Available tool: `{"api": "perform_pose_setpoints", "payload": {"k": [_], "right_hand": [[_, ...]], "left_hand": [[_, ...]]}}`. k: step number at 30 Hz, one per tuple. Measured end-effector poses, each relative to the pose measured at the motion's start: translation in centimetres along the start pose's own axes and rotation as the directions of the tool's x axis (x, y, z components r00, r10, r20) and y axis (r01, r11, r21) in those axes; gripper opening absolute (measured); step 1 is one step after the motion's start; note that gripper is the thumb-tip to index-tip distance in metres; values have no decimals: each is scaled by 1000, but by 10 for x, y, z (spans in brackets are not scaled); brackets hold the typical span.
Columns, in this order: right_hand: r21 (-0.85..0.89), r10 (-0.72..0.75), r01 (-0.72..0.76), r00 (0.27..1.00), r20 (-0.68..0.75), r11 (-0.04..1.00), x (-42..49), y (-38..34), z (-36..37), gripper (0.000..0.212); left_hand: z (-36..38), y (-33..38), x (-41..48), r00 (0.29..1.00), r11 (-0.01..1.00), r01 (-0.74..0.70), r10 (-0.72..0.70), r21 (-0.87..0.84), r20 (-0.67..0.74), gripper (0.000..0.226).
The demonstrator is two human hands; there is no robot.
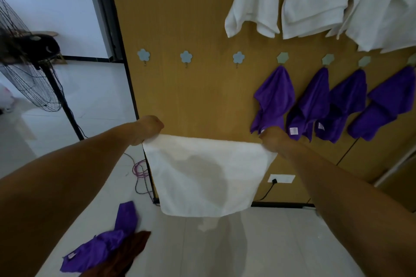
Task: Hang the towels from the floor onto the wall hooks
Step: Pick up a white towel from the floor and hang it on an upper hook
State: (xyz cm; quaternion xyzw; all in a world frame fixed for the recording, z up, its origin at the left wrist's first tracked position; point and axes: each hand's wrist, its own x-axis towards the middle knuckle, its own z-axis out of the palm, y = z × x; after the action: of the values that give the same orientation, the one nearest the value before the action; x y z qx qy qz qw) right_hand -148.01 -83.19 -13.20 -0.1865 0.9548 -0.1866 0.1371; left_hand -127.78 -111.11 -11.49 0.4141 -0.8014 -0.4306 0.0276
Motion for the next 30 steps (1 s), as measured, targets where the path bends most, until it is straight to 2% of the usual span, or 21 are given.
{"api": "perform_pose_setpoints", "payload": {"k": [1, 3, 5, 8, 10, 11, 13, 15, 16, 17, 19, 20, 22, 23, 24, 26, 28, 30], "right_hand": [[64, 5, -6, 1000, 14, 998, 1, 3, 1, 32], [78, -53, 49, 998, 44, 996, 0, 3, 3, 32], [161, -82, 65, 992, 97, 985, -9, 2, 4, 41], [299, -136, 100, 986, 102, 949, -15, 3, 2, 71], [304, -227, 173, 962, 154, 937, -13, 5, -1, 88], [283, -267, 209, 946, 185, 936, -12, 4, -4, 90], [204, -311, 271, 930, 197, 941, -12, 2, -9, 83], [198, -322, 291, 935, 147, 936, -11, -3, -13, 55], [219, -325, 296, 940, 108, 930, -12, -7, -14, 43], [237, -332, 310, 942, 57, 921, -13, -11, -14, 38], [265, -353, 345, 935, -17, 901, -11, -20, -15, 43], [276, -370, 367, 928, -42, 888, -11, -27, -16, 42], [256, -378, 394, 919, -112, 883, -11, -43, -18, 20], [247, -381, 412, 910, -163, 877, -12, -53, -19, 28], [236, -398, 443, 892, -216, 865, -14, -61, -21, 35], [246, -401, 483, 859, -318, 840, -17, -80, -28, 26], [389, -322, 470, 864, -388, 792, -22, -99, -37, 19], [528, -260, 474, 865, -430, 705, -26, -116, -45, 14]], "left_hand": [[0, -3, -1, 998, 1000, 10, -10, 10, 54, 21], [-3, -6, -4, 986, 999, 42, -37, -31, 162, 18], [-7, -12, -3, 974, 997, 33, -17, -64, 226, 33], [-13, -19, 2, 969, 992, -127, 123, 6, 216, 51], [-17, -21, 2, 952, 979, -199, 182, 44, 248, 53], [-20, -22, 1, 943, 975, -212, 188, 61, 273, 51], [-26, -23, -1, 937, 966, -236, 196, 108, 288, 37], [-30, -23, -2, 952, 950, -266, 233, 164, 198, 23], [-33, -22, -1, 957, 946, -278, 256, 168, 140, 22], [-36, -21, -1, 958, 945, -283, 269, 161, 102, 25], [-40, -16, 0, 962, 948, -272, 265, 163, 60, 31], [-42, -15, 3, 961, 937, -272, 275, 218, 19, 32], [-43, -8, 1, 922, 841, -288, 373, 458, -105, 34], [-44, -2, -2, 882, 796, -306, 443, 522, -159, 36], [-43, 4, -4, 835, 789, -357, 509, 499, -208, 36], [-43, 19, -9, 775, 850, -478, 527, 223, -349, 24], [-47, 36, -13, 770, 838, -537, 438, -99, -464, 8], [-56, 49, -16, 758, 778, -582, 414, -236, -504, 15]]}}
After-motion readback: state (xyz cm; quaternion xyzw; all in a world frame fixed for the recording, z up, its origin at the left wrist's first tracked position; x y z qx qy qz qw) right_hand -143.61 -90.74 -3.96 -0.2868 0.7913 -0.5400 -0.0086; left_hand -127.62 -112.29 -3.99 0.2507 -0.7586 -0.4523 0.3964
